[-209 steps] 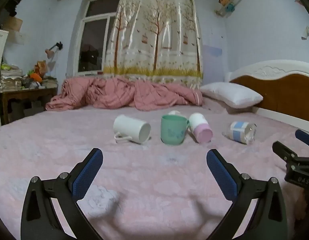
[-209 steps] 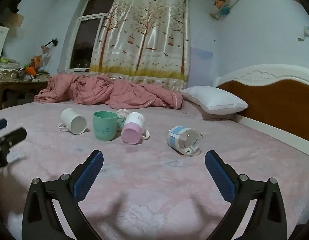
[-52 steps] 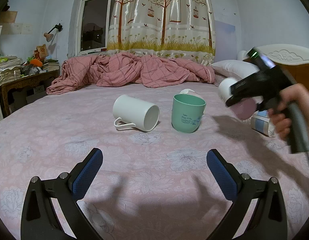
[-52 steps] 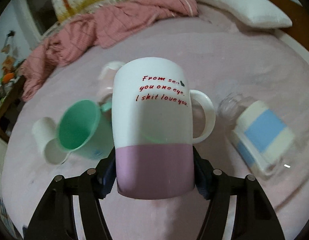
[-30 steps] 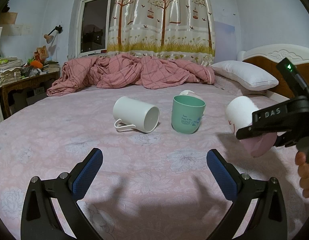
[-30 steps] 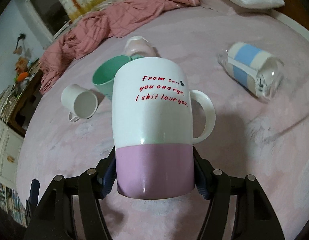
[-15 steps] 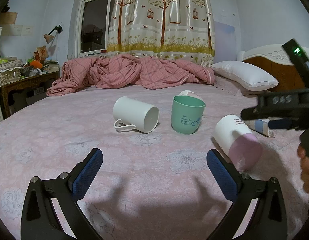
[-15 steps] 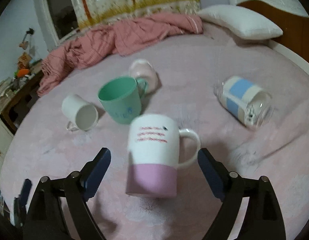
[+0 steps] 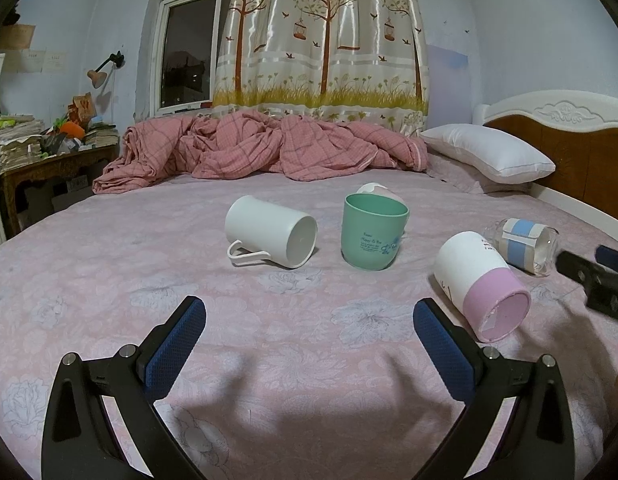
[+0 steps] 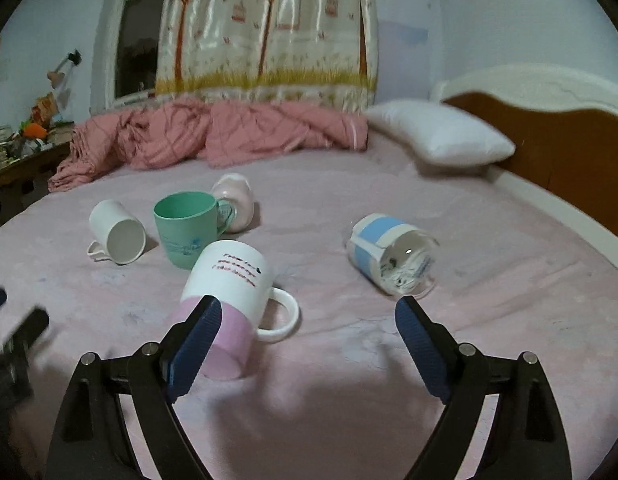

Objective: Flip cup upright

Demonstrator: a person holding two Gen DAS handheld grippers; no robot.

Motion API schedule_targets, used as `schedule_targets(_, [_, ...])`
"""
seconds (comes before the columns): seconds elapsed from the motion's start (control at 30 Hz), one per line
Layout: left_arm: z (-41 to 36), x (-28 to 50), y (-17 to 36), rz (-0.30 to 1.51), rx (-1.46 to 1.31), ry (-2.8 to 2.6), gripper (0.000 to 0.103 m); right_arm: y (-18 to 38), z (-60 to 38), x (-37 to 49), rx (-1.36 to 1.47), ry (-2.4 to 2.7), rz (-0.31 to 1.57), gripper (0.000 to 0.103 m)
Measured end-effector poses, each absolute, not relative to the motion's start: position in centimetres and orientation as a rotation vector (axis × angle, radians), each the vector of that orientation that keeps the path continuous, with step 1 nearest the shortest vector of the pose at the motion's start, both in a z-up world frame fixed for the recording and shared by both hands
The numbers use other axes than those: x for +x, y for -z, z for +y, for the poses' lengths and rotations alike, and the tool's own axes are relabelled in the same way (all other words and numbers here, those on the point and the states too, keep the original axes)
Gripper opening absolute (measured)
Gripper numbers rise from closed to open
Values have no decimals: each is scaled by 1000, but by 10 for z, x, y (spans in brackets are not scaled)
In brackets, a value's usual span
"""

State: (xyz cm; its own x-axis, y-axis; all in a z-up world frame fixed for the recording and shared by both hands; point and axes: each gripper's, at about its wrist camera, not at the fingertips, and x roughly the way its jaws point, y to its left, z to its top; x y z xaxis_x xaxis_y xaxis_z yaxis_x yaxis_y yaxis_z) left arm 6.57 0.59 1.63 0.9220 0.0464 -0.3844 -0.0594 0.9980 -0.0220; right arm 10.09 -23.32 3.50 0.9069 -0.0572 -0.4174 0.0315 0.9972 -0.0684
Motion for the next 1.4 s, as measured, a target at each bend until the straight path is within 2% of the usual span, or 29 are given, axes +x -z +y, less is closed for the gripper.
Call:
schedule_targets(0.1, [6, 65, -15, 393, -31, -55, 103, -29, -240, 87, -67, 42, 389, 94])
schedule_targets(0.4, [6, 64, -17, 393, -31, -54, 103, -25, -261, 83, 5, 45, 417, 103])
schedule_targets(0.8, [1, 60, -19, 371, -4, -60, 103, -9, -291, 88, 149, 92, 480, 103])
schedule_targets(1.17, [-5, 55, -21, 347, 25, -59, 103, -8, -288, 87, 122, 106, 451, 103])
schedule_targets(1.27, [-1, 53, -32, 375, -32, -20, 103, -12, -288, 83, 125, 122, 436, 103])
schedule_targets(1.4, [-16, 56, -78, 399, -40, 31, 103, -16, -289, 76, 120, 200, 413, 103])
